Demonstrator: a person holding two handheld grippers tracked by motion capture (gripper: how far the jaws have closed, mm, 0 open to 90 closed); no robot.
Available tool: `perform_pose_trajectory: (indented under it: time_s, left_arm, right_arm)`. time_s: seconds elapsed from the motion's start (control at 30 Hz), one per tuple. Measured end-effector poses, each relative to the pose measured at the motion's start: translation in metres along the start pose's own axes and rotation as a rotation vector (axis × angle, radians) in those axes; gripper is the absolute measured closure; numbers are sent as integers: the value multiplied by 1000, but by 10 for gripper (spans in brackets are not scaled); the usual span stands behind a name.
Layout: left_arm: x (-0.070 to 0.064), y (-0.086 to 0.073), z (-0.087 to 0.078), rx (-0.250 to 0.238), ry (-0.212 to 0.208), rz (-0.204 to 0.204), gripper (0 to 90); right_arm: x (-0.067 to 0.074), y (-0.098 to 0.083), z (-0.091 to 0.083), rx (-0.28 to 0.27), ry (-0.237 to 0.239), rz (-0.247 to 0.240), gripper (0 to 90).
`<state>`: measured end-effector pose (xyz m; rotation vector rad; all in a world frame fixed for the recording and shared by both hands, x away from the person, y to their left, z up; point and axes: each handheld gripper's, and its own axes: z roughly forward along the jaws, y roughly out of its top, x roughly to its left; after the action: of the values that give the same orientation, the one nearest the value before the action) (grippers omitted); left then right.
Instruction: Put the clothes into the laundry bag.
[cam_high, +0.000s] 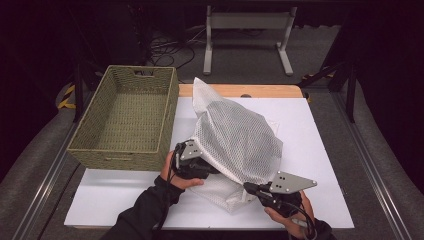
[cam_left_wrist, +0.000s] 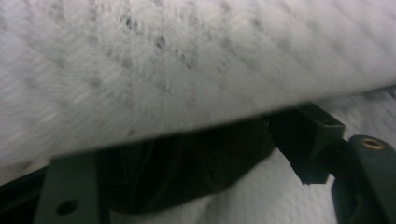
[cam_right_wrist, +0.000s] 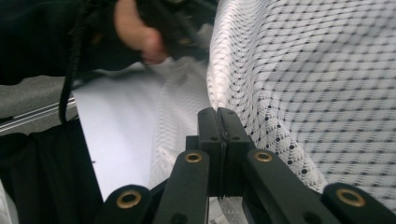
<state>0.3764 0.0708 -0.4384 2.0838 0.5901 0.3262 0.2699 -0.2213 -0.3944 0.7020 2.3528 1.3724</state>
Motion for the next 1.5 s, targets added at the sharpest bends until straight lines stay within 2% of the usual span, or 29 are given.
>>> perform_pose_trajectory:
  time_s: [0.03, 0.1, 0.13, 0.17, 0.2, 0.23, 0.3, 0.4, 0.47, 0.53, 0.57, 0.63, 0.67, 0.7, 0.8, 0.83, 0.87, 0.93, 0.97, 1.0, 1.1, 1.13, 1.2, 1.27, 1.3, 1.33, 1.4, 1.43, 1.5]
  left_arm:
    - [-2, -3, -6, -1, -25, -1, 278]
    - [-4, -6, -13, 16, -47, 6, 267]
    - [-5, -8, -16, 21, -88, 15, 307]
    - [-6, -9, -17, 27, -98, 25, 363]
    - [-10, -10, -17, 43, -90, 41, 365]
    - [-10, -10, -17, 43, -90, 41, 432]
    - [-15, -10, -13, 53, -138, 54, 440]
    - [-27, -7, 4, 104, -139, 109, 440]
    - [-30, -4, 18, 144, -98, 144, 451]
    - [-26, -2, 29, 165, -65, 138, 502]
    - [-24, -1, 32, 171, -53, 140, 543]
    - [-19, 3, 38, 181, 0, 184, 655]
    - [-17, 4, 40, 185, 12, 182, 710]
    - [-15, 5, 42, 185, 25, 184, 739]
    - [-15, 6, 48, 183, 92, 228, 833]
    - [-13, 7, 50, 184, 111, 222, 860]
    - [-13, 7, 50, 184, 111, 222, 870]
    - [-10, 8, 53, 179, 165, 214, 875]
    - [-9, 8, 53, 177, 177, 200, 877]
    - [-7, 8, 52, 171, 213, 189, 878]
    - [-2, 7, 46, 139, 245, 139, 879]
    - [-2, 6, 45, 130, 244, 127, 879]
    - [-2, 5, 41, 113, 215, 102, 876]
    - [-1, 5, 35, 107, 165, 72, 860]
    - [-1, 4, 31, 108, 148, 77, 833]
    - [-2, 4, 25, 101, 157, 82, 824]
    - [0, 2, 11, 83, 99, 62, 777]
    - [-1, 0, 3, 66, 80, 64, 748]
    - [-4, -4, -12, 67, 48, 76, 710]
  right_arm:
    - [-1, 0, -1, -5, -2, 5, 897]
    - [-2, 1, -3, -14, -4, 14, 896]
    - [-2, 1, -3, -14, -3, 13, 897]
    - [0, 1, -3, -12, 2, 9, 897]
    - [0, 1, -2, -9, 1, 6, 897]
    - [0, 1, -2, -9, 1, 6, 897]
    - [1, 2, -1, -5, 4, 5, 897]
    - [3, 1, 2, 7, 15, -2, 897]
    - [4, 0, 5, 19, 25, -7, 897]
    - [5, 0, 6, 28, 31, -12, 896]
    - [6, -1, 6, 30, 33, -13, 897]
    - [6, -2, 6, 37, 39, -11, 897]
    - [5, -3, 7, 42, 40, -9, 897]
    - [5, -3, 7, 47, 39, -9, 897]
    - [6, -4, 8, 60, 42, -11, 897]
    - [6, -5, 9, 64, 45, -11, 897]
    - [7, -5, 9, 68, 47, -11, 897]
    - [7, -6, 8, 72, 51, -13, 897]
    - [8, -6, 8, 80, 55, -14, 898]
    - [8, -6, 8, 84, 56, -17, 898]
    - [9, -8, 6, 98, 65, -9, 898]
    - [9, -9, 6, 101, 65, -2, 899]
    - [9, -13, 3, 102, 50, 1, 899]
    - [7, -14, 2, 99, 31, 9, 898]
    - [5, -14, 1, 95, 20, 10, 898]
    - [4, -15, 1, 91, 11, 10, 898]
    - [2, -15, 0, 79, -5, 10, 898]
    - [1, -15, 0, 70, -8, 16, 898]
    - [-1, -14, -2, 52, -18, 25, 898]
